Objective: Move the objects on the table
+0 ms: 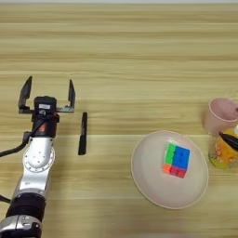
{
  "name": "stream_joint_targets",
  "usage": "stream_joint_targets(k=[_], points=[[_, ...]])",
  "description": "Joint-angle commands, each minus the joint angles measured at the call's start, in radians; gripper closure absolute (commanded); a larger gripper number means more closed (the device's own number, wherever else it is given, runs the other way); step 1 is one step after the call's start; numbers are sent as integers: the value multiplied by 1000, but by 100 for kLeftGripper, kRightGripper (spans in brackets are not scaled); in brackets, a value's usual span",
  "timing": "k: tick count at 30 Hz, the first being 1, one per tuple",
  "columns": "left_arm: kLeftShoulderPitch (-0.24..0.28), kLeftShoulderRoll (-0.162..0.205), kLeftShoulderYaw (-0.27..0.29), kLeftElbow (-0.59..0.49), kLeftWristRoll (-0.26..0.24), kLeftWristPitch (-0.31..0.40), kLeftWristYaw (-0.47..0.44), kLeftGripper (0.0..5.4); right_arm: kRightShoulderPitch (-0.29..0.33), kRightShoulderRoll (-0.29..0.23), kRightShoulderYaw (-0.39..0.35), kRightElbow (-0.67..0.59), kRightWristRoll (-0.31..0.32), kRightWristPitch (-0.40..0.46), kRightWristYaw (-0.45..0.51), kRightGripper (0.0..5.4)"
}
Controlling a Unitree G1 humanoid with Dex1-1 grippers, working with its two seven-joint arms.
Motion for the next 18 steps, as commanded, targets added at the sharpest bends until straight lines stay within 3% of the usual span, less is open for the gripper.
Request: stream_joint_targets(k=[1,10,14,18], points=[[-7,7,-2,5,6,-8,-2,0,-10,9,-36,-65,69,53,6,3],[-10,10,-1,12,5,-11,-3,0,-5,32,-67,-240,161,154,-44,3],[-9,11,-3,10,7,-3,-6,0,-1,44,-70,-308,173,175,-73,3],[-12,8,-7,4,-2,49,-19,0,-1,55,-70,-359,173,182,-101,3]])
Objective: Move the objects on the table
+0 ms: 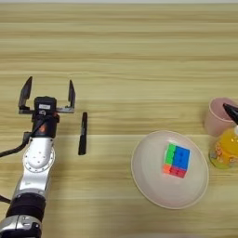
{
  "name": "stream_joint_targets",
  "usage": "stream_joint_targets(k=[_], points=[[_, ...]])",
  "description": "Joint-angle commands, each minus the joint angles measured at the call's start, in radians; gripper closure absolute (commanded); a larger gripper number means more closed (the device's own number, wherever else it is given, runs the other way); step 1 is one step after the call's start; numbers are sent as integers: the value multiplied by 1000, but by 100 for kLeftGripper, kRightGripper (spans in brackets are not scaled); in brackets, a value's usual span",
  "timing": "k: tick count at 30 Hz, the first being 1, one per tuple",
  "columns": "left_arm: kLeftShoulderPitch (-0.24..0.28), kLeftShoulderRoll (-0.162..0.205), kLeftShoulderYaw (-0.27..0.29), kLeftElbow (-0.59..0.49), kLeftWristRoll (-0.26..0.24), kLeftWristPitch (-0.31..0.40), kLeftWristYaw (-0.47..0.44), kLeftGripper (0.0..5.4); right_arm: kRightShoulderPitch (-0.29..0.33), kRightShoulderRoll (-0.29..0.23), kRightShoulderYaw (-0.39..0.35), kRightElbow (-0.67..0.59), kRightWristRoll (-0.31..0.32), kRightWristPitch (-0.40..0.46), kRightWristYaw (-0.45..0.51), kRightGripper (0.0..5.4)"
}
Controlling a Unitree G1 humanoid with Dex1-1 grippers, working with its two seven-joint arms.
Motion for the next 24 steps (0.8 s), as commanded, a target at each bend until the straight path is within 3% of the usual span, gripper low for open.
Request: stream_joint_targets(k=[1,7,14,20,24], points=[[-12,6,-7,-3,-10,61,-26,0,-4,14,-10,-49,7,11,-28,3],[35,-49,-47,-123,-113,267,-148,0,-3,21,-7,-122,17,29,-60,3],[131,-79,-111,-302,-147,491,-238,0,-2,37,9,-134,6,30,-75,3],[162,-70,-122,-402,-227,717,-337,0,1,35,16,-141,4,32,-77,3],[172,-53,-138,-418,-212,801,-358,0,-2,34,19,-138,3,32,-75,3]])
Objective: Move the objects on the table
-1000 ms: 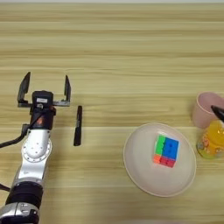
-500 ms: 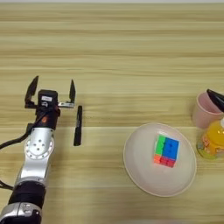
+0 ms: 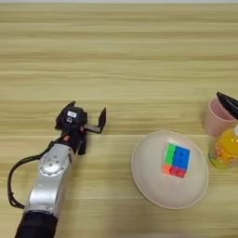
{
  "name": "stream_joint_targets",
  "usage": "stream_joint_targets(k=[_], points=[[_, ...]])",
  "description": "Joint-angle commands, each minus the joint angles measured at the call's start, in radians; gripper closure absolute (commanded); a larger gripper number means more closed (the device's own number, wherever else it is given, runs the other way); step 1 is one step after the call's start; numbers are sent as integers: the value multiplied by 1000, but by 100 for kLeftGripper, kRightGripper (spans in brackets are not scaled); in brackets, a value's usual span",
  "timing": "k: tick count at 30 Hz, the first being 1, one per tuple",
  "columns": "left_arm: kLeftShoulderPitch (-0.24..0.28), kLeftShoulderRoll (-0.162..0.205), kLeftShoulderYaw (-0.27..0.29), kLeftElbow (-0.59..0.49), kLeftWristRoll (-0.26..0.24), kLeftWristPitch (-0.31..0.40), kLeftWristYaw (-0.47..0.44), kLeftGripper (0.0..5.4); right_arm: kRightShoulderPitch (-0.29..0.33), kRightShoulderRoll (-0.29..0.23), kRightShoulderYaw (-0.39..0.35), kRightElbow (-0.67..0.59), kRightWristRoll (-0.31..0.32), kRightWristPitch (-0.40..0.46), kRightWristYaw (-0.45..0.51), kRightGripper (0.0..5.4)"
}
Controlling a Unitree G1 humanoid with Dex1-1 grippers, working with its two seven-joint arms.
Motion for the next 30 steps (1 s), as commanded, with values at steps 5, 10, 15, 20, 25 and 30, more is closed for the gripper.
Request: stream_joint_targets(k=[5,10,15,20,25,30], points=[[24,28,-27,-6,45,123,-1,0,-6,-2,11,-9,-11,7,4,3],[30,25,-31,5,63,143,12,0,-6,-2,10,-12,-9,8,3,3],[23,25,-26,33,69,156,16,0,-5,-1,11,-14,-11,8,0,3],[11,27,-17,83,74,150,24,0,-5,1,13,-15,-11,7,-2,3],[1,26,-14,113,76,157,33,0,-5,0,13,-15,-12,6,-2,3],[-5,26,-15,141,81,169,42,0,-1,-2,12,-15,-16,4,-2,3]])
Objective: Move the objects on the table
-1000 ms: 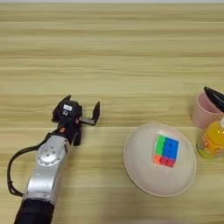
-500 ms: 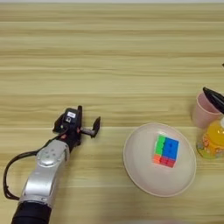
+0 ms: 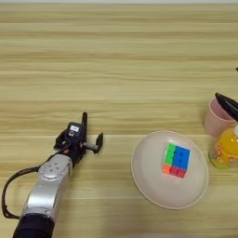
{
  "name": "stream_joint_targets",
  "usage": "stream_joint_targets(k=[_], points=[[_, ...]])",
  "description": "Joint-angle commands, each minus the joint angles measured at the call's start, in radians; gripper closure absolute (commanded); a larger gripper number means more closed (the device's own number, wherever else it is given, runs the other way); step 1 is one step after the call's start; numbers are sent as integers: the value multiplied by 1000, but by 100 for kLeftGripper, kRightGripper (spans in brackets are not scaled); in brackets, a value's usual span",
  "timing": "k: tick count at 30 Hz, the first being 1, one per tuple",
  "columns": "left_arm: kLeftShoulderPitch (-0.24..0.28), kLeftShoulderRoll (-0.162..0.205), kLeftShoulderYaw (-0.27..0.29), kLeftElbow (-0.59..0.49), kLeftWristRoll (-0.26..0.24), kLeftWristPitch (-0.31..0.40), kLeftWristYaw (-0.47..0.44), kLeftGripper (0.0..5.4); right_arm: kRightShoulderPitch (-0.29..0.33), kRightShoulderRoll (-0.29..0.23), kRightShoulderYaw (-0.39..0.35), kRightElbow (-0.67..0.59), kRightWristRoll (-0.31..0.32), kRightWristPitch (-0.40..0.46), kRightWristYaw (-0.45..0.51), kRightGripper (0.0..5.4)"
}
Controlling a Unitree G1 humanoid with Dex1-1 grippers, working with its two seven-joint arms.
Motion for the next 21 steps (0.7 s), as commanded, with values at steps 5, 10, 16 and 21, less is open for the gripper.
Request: stream_joint_targets(k=[5,10,16,21], points=[[-12,6,-4,51,23,38,11,0,2,-2,3,-12,-20,-2,-1,3],[-14,4,-16,70,50,35,27,11,4,1,1,-1,-27,-9,9,1],[-12,-6,-18,87,49,57,33,79,6,1,-4,1,-23,-11,17,0],[-7,-6,-20,84,51,56,37,136,11,3,-5,-2,-22,-12,21,0]])
